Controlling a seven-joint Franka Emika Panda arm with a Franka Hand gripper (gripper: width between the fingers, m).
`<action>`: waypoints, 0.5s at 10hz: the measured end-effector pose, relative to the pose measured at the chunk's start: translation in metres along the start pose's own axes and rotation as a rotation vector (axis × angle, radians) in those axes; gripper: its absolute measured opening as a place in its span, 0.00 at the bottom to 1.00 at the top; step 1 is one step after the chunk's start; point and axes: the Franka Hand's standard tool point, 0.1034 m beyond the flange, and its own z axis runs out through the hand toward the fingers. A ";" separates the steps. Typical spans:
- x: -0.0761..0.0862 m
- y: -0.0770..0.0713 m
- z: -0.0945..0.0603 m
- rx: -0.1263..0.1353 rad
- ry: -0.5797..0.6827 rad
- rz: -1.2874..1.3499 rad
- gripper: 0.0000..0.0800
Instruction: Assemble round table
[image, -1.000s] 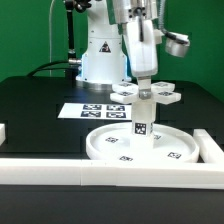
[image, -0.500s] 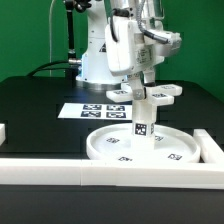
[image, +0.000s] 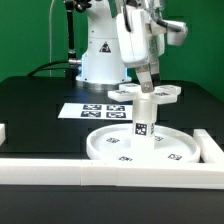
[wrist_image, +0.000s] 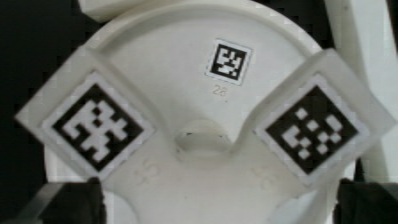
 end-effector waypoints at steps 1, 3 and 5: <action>-0.003 -0.001 -0.004 0.004 -0.005 -0.018 0.81; -0.002 0.000 -0.002 0.001 -0.002 -0.043 0.81; -0.002 0.001 -0.001 -0.002 0.003 -0.202 0.81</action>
Offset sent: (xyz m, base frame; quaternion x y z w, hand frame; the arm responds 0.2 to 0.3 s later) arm 0.0000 0.0000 0.0000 0.0000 0.0000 0.0000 1.0000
